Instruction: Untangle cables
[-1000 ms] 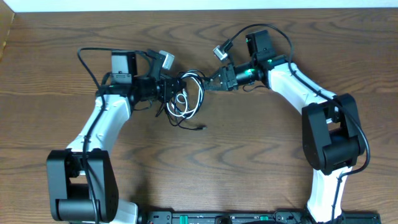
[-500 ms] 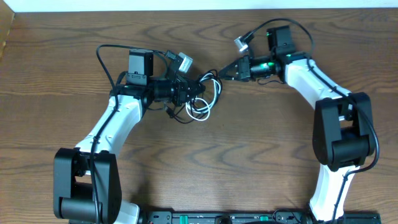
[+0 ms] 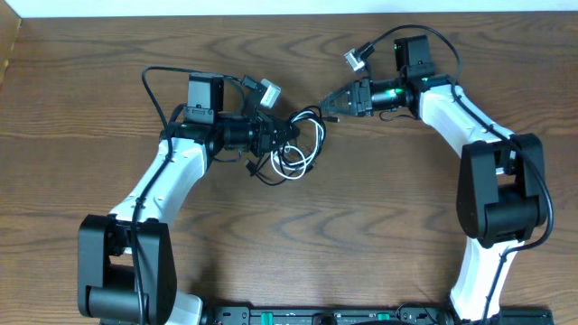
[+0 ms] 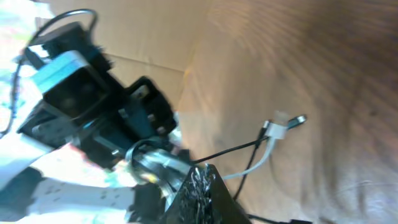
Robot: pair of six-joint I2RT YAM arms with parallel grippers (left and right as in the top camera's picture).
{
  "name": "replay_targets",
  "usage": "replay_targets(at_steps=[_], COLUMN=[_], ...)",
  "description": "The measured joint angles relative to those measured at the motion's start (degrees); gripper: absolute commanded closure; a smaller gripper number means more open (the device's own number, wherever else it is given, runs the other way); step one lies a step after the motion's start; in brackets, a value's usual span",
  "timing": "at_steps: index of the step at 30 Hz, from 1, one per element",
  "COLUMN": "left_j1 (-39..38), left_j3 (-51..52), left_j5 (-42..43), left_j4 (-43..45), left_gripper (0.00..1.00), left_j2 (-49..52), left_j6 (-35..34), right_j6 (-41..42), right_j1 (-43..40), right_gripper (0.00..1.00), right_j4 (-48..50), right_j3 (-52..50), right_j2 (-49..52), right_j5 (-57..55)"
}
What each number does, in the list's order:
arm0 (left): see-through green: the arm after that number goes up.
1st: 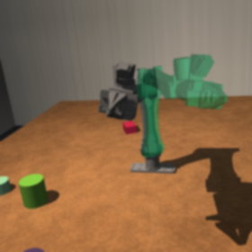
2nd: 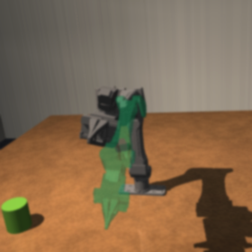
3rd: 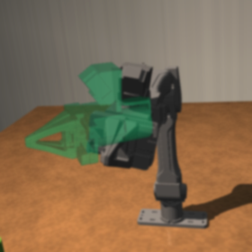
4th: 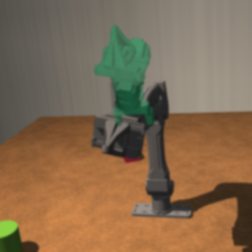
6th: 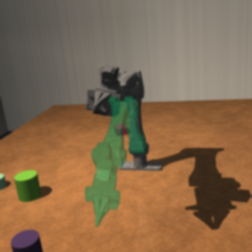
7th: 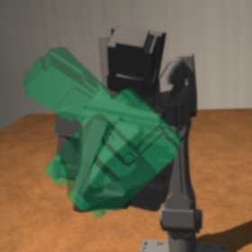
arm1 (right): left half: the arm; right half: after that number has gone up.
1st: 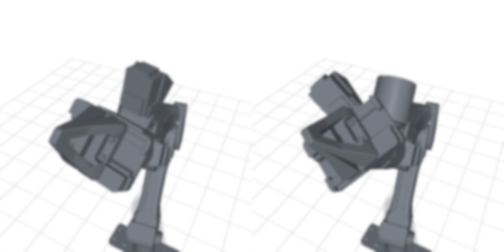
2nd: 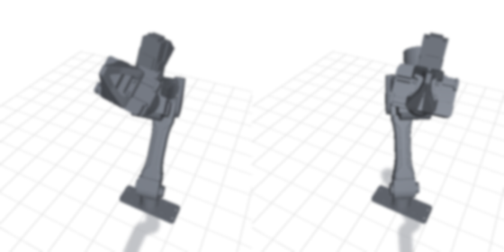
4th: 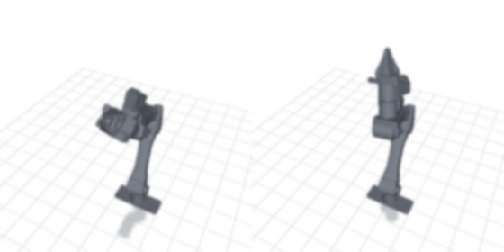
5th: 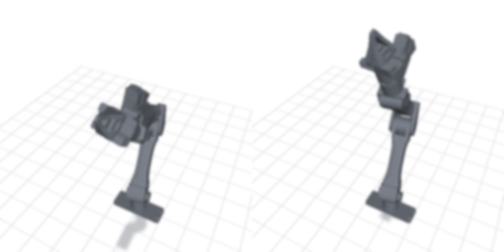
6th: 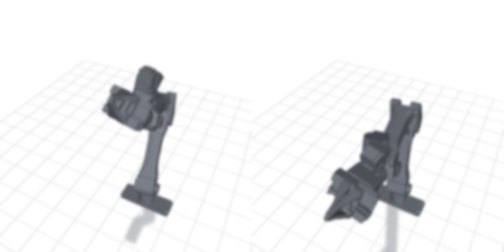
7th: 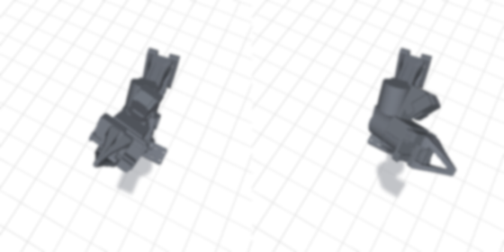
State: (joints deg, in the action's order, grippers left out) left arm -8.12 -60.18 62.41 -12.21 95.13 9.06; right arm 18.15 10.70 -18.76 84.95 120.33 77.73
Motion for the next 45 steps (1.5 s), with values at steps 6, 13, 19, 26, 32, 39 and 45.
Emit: replay_targets(at_steps=[6,13,19,26,32,39,45], left_j1=[0.02,0.02,0.02,0.02,0.02,0.02,0.02], left_j3=[0.0,0.0,0.0,0.0,0.0,0.0,0.0], left_j5=[-4.37,-5.84,-5.99,-5.97,-5.97,-7.52,-7.91], left_j4=[-0.37,-0.33,-0.33,-0.33,-0.42,-0.42,-0.42], left_gripper=[0.93,0.92,0.93,0.93,0.92,0.92,0.92], left_j2=[0.0,0.0,0.0,0.0,0.0,0.0,0.0], left_j6=[0.0,0.0,0.0,0.0,0.0,0.02,0.02], right_j6=[0.0,-1.42,-1.73,-1.88,-2.16,-3.23,-3.76], right_j1=[-0.83,-0.79,-0.72,1.29,3.69,3.63,4.66], right_gripper=[0.99,0.99,0.99,0.99,0.99,0.99,0.99], right_j4=[-1.6,-4.13,-4.55,-5.27,-7.26,-10.91,-11.93], right_j3=[0.0,0.0,0.0,0.0,0.0,0.0,0.0], right_j2=[0.0,0.0,0.0,0.0,0.0,0.0,0.0], right_j5=[2.73,-1.46,-9.73,-12.26,-12.72,-11.26,-10.73])
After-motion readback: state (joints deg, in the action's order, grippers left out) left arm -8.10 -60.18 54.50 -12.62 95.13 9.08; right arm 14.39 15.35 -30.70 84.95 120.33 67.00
